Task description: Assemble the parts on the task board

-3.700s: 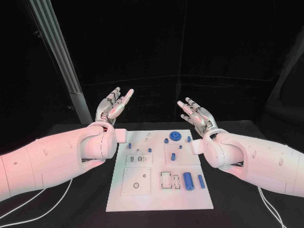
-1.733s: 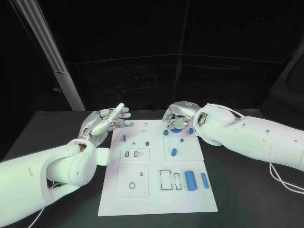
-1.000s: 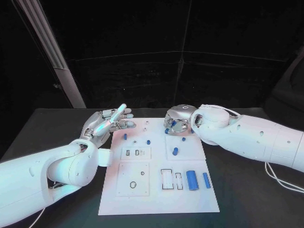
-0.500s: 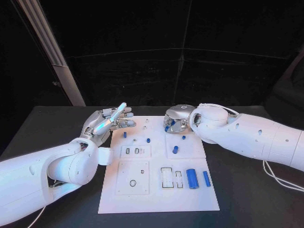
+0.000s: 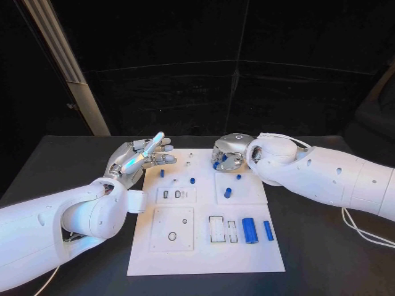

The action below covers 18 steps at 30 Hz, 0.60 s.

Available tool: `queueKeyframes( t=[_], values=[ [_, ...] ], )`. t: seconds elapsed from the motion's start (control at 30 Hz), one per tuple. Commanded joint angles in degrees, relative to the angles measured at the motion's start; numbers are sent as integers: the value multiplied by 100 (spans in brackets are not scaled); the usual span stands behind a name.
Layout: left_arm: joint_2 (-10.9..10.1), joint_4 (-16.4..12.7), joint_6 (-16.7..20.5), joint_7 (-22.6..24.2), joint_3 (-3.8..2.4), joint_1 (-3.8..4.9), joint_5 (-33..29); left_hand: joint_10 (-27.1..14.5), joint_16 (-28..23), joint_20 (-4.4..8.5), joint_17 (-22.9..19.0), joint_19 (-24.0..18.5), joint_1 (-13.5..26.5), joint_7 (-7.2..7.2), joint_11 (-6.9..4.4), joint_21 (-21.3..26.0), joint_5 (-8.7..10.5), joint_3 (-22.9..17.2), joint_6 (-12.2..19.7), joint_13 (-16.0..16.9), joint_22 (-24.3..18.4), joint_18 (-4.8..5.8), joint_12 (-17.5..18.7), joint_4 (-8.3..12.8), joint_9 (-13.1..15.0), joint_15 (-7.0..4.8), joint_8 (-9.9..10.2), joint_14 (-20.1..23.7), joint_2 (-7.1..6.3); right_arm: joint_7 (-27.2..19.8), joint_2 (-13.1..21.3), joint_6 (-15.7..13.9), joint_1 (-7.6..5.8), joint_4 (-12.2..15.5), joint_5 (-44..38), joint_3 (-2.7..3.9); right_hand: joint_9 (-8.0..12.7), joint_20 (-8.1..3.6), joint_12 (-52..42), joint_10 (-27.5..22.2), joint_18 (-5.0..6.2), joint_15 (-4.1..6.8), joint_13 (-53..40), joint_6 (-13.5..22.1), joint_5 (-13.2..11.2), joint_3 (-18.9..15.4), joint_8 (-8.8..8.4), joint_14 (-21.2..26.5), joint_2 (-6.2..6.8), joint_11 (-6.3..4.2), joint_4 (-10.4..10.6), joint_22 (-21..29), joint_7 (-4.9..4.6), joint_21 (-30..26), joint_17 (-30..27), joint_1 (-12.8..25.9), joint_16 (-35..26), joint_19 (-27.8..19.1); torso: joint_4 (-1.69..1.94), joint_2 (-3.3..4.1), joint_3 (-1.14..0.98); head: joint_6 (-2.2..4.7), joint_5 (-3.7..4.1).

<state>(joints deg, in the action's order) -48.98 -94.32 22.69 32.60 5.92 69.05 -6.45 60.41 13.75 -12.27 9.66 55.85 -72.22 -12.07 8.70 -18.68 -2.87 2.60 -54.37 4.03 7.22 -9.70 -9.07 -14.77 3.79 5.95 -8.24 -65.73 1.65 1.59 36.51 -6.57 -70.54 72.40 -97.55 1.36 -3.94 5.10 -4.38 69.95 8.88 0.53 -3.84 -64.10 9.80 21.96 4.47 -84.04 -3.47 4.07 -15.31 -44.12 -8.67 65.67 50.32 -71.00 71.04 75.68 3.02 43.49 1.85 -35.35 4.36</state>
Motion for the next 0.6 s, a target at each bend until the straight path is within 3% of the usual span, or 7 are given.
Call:
queueKeyframes(
  t=[0.03,0.13,0.27,0.6],
  values=[
    [-10,4,-96,3,-4,10,8,-11,-22,-2,5,33,4,-27,35,22,-5,40,-31,-10,-9,-81,13,-7,-5,1,20,-41,58,-29,50,-769,-14,110,105,7,-70,-14,-4,49,-118,43,0,-97,-40,38,18,-58,-45,-2,22,-44,58,38,17,16,27,36,2,5,14,22,-4],
    [-18,23,-102,0,-4,11,8,-15,-26,-3,9,35,-3,-28,36,25,-5,45,-30,-10,-12,-81,21,0,-6,2,26,-44,58,45,67,-1005,-15,174,141,9,-72,-19,16,55,-121,46,5,-105,-73,61,6,-57,-22,-4,66,-66,63,62,28,57,43,33,0,8,21,64,-6],
    [-21,53,-108,-6,-4,13,8,-16,-26,-3,9,36,-5,-28,36,26,-5,46,-29,-11,-12,-81,22,1,-6,2,27,-44,58,122,-3,-1157,-16,136,164,12,-72,-22,35,50,-121,46,10,-103,-112,87,-8,-57,-6,-4,98,-72,64,74,41,78,58,26,1,20,14,100,-26],
    [13,105,-129,-21,-5,14,8,-21,-34,-4,16,40,-19,-30,38,32,-5,57,-27,-12,-18,-81,35,14,-6,3,38,-46,56,219,-387,-1380,-17,-210,180,16,-66,-19,67,19,-125,40,16,-78,-83,153,-43,-53,44,8,137,-93,53,101,39,92,73,14,37,50,22,133,-65]
  ],
)
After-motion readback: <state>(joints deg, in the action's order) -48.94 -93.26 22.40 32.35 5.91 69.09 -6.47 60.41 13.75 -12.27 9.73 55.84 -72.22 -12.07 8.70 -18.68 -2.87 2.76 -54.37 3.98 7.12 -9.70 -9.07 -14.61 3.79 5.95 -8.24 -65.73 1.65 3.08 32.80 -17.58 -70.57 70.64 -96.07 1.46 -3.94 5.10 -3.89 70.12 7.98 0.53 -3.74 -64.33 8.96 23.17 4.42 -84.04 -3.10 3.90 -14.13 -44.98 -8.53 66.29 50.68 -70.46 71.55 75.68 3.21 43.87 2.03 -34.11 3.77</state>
